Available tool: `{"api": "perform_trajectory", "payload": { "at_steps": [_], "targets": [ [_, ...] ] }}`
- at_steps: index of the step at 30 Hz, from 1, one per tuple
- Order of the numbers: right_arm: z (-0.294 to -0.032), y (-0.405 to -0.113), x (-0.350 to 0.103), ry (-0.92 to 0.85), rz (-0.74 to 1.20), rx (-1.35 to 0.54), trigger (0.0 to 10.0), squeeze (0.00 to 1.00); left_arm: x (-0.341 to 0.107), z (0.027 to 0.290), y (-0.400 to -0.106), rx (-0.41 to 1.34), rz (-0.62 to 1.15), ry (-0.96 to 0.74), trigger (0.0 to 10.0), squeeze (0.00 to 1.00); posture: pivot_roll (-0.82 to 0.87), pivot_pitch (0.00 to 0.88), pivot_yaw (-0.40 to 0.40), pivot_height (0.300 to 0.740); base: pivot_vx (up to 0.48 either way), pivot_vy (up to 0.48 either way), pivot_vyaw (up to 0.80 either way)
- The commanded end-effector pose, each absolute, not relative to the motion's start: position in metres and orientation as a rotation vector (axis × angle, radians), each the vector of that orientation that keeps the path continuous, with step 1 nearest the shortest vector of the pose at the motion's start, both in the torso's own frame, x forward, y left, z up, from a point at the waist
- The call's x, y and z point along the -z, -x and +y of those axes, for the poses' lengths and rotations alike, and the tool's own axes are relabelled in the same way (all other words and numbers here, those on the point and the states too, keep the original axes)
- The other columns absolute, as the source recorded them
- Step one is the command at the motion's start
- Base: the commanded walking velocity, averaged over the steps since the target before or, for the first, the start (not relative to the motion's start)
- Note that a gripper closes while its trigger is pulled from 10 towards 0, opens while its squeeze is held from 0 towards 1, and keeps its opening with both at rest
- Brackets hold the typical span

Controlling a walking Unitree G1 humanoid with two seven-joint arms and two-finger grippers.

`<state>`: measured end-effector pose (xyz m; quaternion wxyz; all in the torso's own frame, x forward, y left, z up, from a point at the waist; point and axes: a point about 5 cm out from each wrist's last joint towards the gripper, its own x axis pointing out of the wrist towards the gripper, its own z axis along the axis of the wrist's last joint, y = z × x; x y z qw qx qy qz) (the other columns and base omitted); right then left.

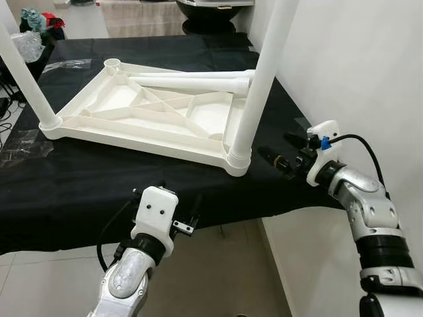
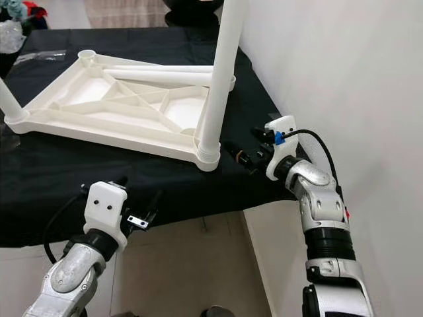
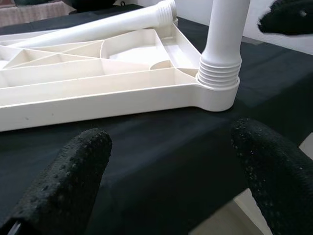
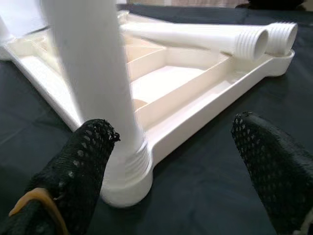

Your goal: Building children table

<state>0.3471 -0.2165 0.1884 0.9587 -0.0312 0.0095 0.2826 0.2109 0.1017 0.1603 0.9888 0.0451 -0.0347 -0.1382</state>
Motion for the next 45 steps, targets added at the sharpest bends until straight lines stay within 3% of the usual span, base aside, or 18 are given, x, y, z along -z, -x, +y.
{"api": "perform_trajectory", "payload": {
  "at_steps": [1, 11, 45],
  "targets": [
    [-0.218, -0.348, -0.193, 0.038, -0.006, -0.613, 10.0, 0.00, -0.162, 0.100, -0.209, 0.290, -0.069, -0.083, 10.0, 0.00, 0.01, 0.135, -0.075, 0.740, 0.000, 0.000, 0.00],
    [-0.201, -0.355, -0.205, 0.031, -0.032, -0.797, 10.0, 0.00, -0.163, 0.100, -0.209, 0.291, -0.073, -0.089, 10.0, 0.00, 0.02, 0.134, -0.076, 0.740, 0.000, 0.000, 0.00],
    [-0.165, -0.388, -0.227, 0.000, -0.130, -0.814, 10.0, 0.00, -0.160, 0.098, -0.204, 0.306, -0.059, -0.091, 10.0, 0.00, 0.03, 0.114, -0.081, 0.740, 0.000, 0.000, 0.00]
  ]
}}
